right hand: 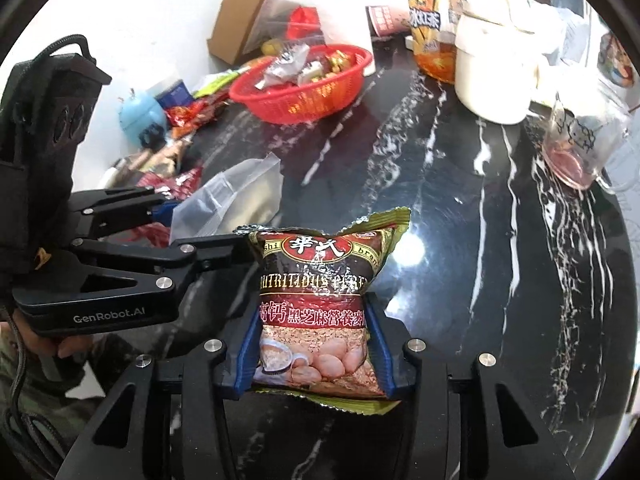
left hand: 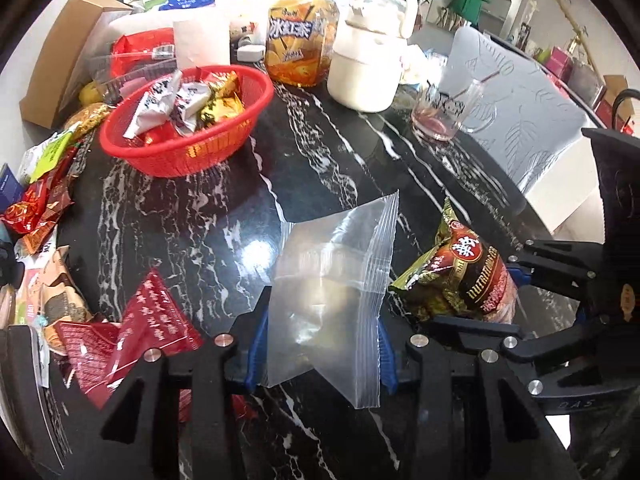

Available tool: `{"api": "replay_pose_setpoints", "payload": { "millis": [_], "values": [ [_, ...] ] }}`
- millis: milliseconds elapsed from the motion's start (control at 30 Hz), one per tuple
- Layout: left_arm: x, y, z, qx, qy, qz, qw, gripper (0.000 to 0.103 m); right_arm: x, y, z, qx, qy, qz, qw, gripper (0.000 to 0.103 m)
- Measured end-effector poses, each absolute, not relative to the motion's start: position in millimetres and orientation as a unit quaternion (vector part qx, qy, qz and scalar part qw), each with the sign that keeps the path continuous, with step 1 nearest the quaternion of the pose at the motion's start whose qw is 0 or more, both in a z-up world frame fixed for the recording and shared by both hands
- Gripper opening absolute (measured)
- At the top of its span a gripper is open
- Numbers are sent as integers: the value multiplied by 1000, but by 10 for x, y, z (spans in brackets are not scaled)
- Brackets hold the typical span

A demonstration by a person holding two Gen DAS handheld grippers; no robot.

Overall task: Organize snacks
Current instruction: 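Carry the zip bag and cereal bag over the red basket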

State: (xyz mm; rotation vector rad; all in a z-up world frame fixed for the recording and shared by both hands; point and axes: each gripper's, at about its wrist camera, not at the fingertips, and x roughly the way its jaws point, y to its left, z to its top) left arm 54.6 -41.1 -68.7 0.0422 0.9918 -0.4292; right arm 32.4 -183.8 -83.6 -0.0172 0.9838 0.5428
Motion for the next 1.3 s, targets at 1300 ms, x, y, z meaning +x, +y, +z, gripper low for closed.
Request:
{"api": "replay_pose_setpoints", "payload": {
  "millis": [1300],
  "values": [
    [991,321,671,-10,296,-159,942,43,968,-1249,504,-49,312,315,895,46]
  ]
}}
